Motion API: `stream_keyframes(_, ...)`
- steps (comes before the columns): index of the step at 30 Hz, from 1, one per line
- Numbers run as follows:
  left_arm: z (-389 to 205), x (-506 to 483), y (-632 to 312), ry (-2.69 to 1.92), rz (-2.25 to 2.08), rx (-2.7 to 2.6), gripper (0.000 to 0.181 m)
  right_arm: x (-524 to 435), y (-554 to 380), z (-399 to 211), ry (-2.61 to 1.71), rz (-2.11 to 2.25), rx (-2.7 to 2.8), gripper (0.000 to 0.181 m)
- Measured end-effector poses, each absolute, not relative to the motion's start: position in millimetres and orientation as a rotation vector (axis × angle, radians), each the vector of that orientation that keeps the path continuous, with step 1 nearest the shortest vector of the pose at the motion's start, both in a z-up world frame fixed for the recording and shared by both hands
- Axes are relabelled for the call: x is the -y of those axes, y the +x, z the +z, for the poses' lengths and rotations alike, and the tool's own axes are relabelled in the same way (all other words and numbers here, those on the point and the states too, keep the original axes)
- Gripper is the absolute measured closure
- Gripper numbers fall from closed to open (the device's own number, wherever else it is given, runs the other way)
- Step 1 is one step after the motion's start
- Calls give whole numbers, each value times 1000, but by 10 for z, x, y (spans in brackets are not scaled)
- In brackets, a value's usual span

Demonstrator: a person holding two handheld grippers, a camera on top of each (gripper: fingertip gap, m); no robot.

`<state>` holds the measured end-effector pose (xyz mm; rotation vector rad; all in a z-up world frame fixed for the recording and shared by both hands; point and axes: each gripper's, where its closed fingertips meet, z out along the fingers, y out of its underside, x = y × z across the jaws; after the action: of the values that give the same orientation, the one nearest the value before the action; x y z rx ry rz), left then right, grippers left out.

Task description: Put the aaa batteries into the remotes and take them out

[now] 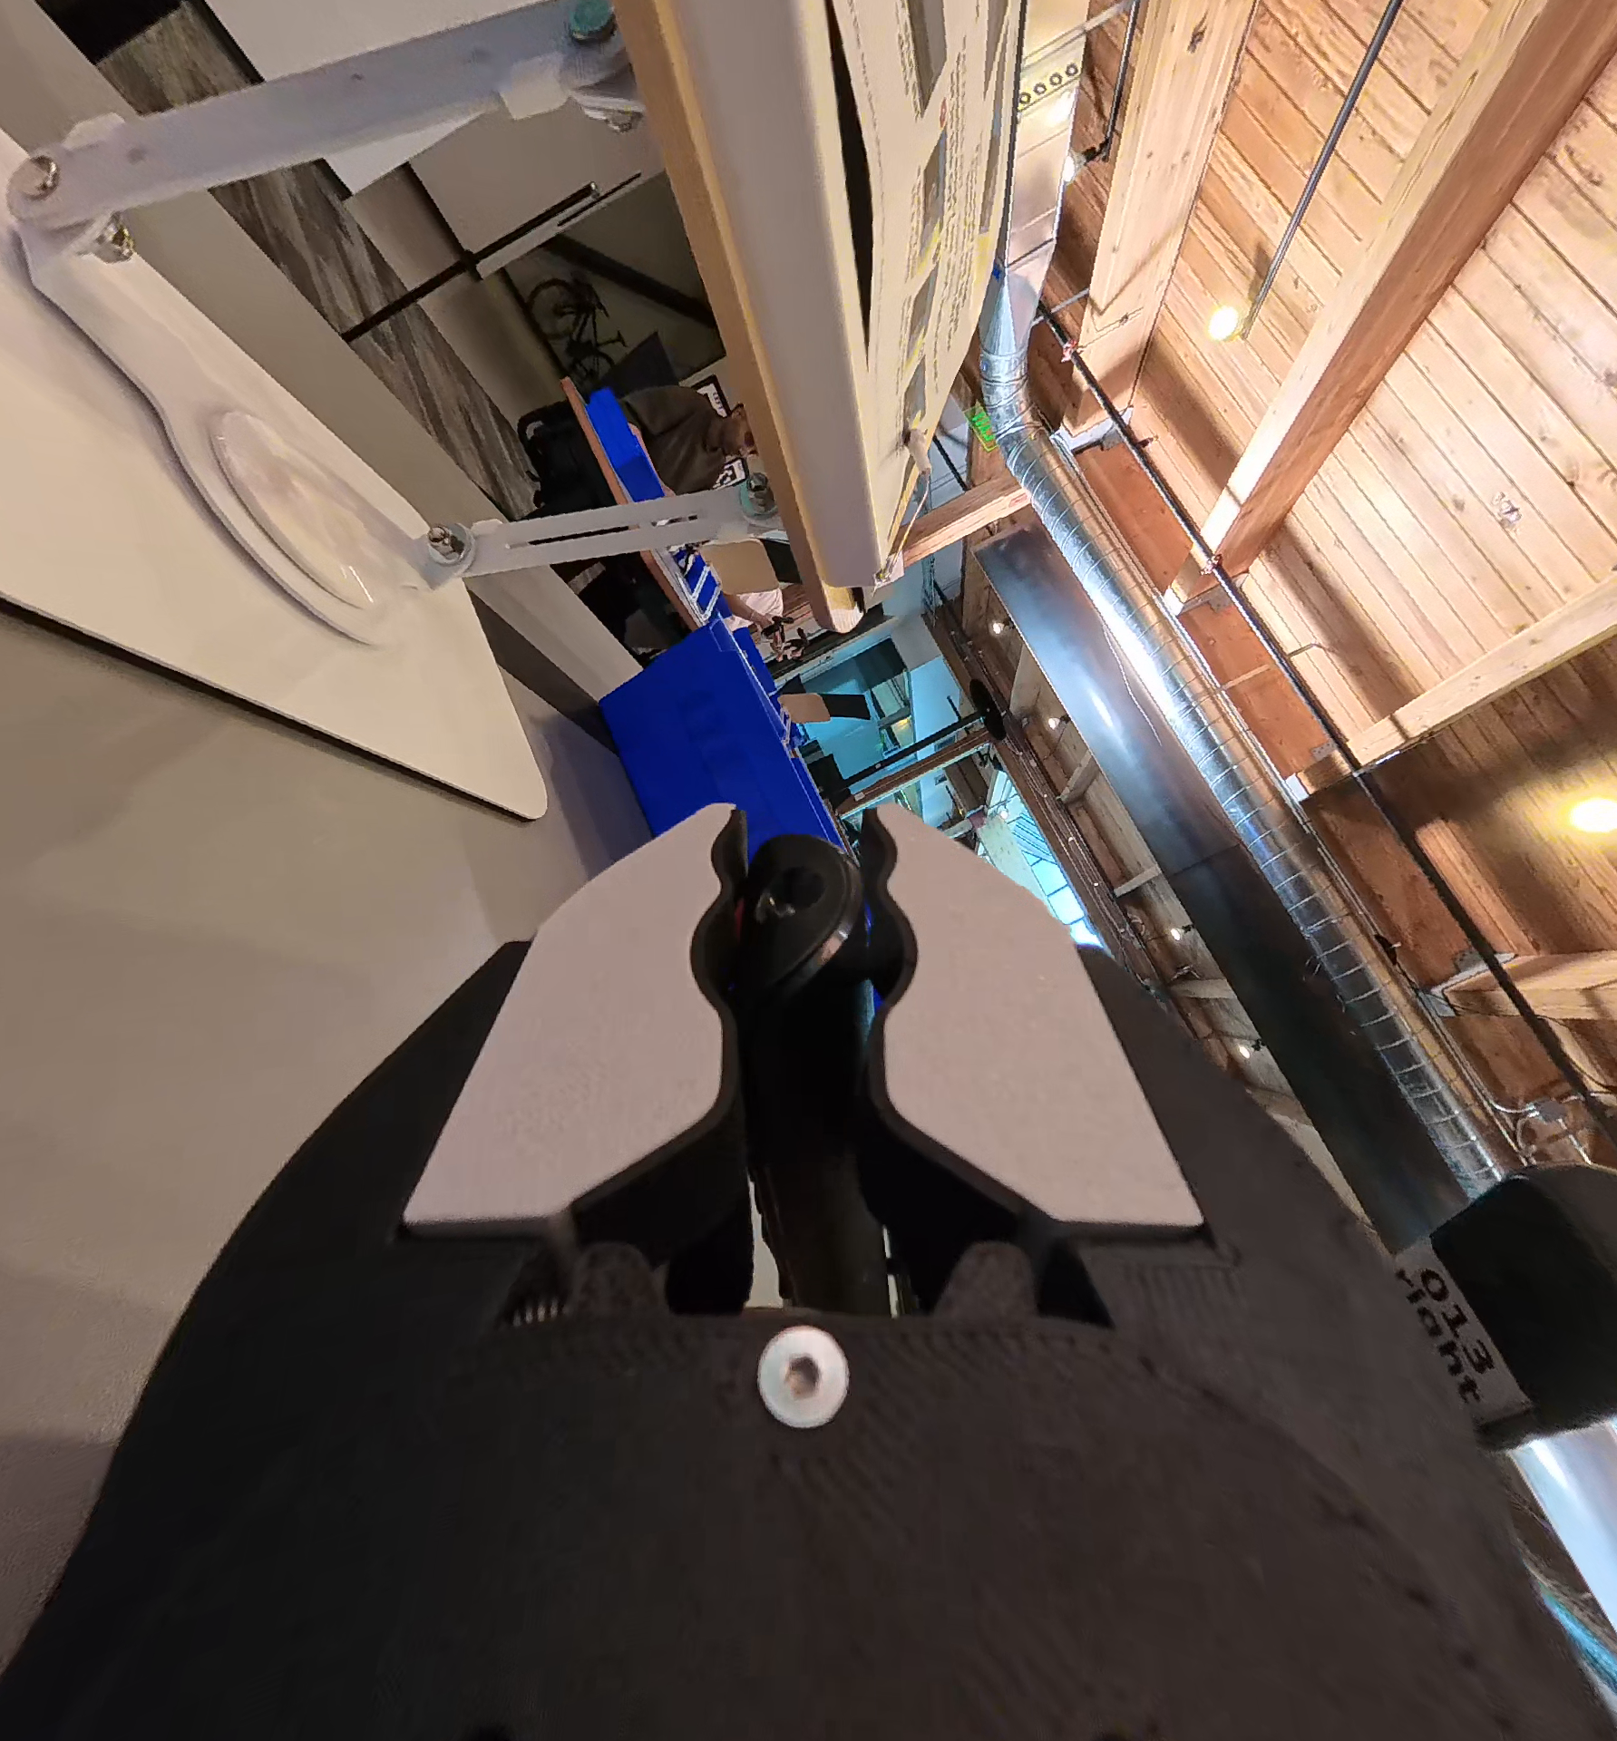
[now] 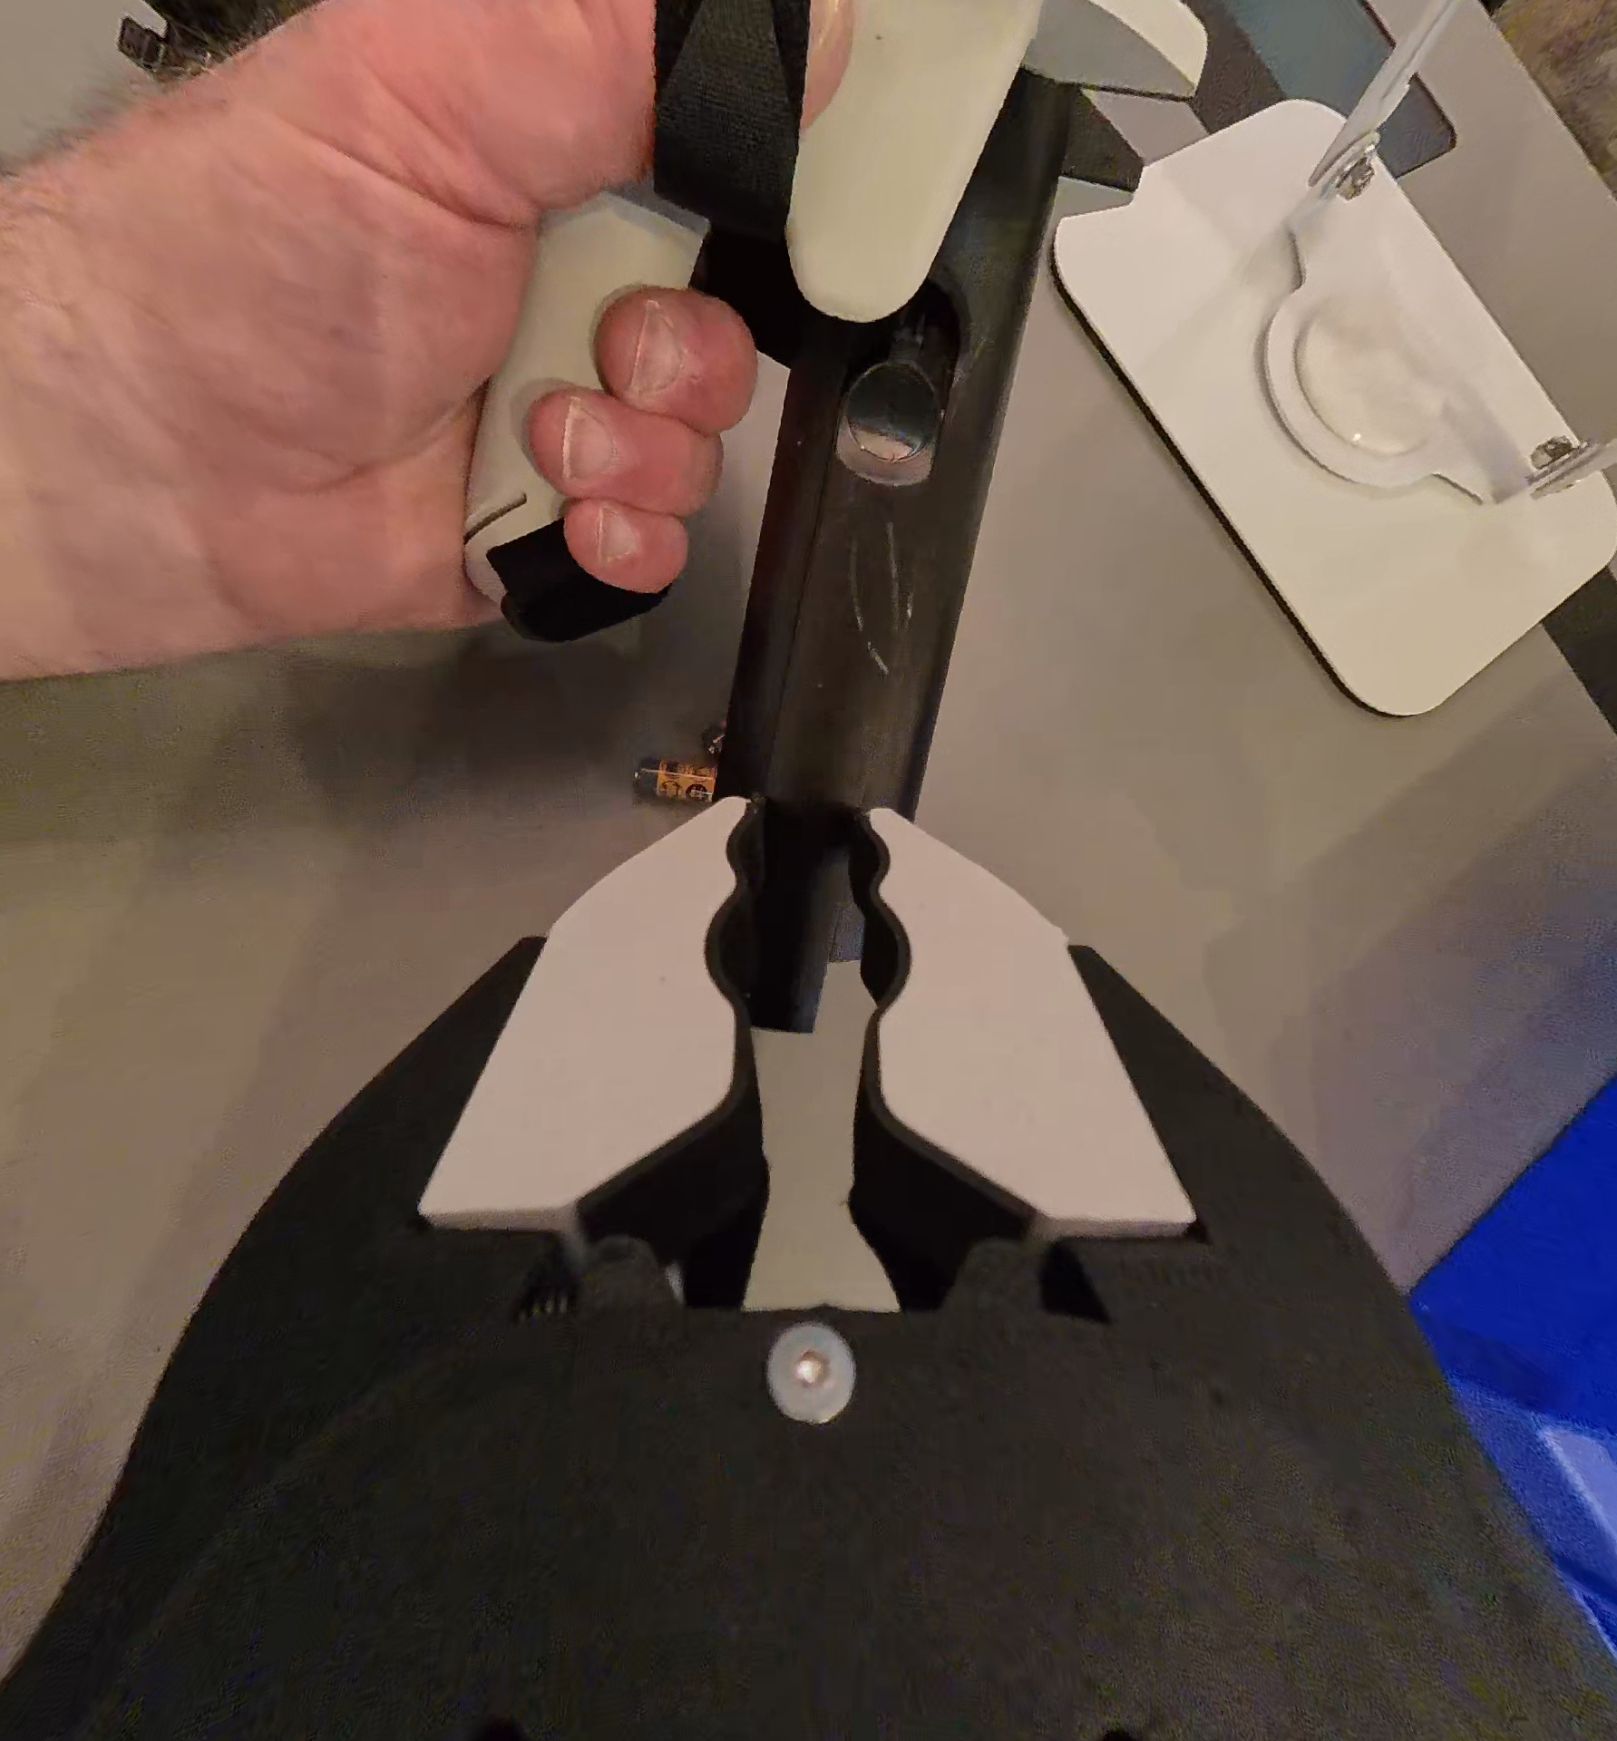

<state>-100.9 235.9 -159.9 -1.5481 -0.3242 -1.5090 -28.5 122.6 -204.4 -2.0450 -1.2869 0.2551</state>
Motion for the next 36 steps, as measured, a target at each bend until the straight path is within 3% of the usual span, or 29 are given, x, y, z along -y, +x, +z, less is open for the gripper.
stream_keyframes(7, -1634, -2376, -1027, -1537, -1559, 373, 158, -1288, -353, -2071, -2049, 220, 1294, 163)
stream_keyframes(12, -1633, -2391, -1064, -1518, -1598, 407, 158, -1295, -341, -2004, -2029, 249, 1276, 152)
stream_keyframes(16, -1611, -2382, -1052, -1508, -1618, 409, 158, -1292, -355, -1980, -2006, 221, 1304, 152)
stream_keyframes(18, -1600, -2375, -1041, -1506, -1625, 409, 158, -1290, -382, -2020, -2014, 218, 1321, 161)
stream_keyframes(23, -1592, -2370, -1045, -1508, -1622, 406, 158, -1325, -374, -2081, -2017, 127, 1340, 157)
stream_keyframes(28, -1556, -2368, -1058, -1487, -1654, 413, 158, -1250, -378, -1937, -1998, 366, 1272, 133)
stream_keyframes(36, -1392, -2301, -1016, -1430, -1738, 383, 158, -1110, -259, -1894, -1991, 945, 991, 129)
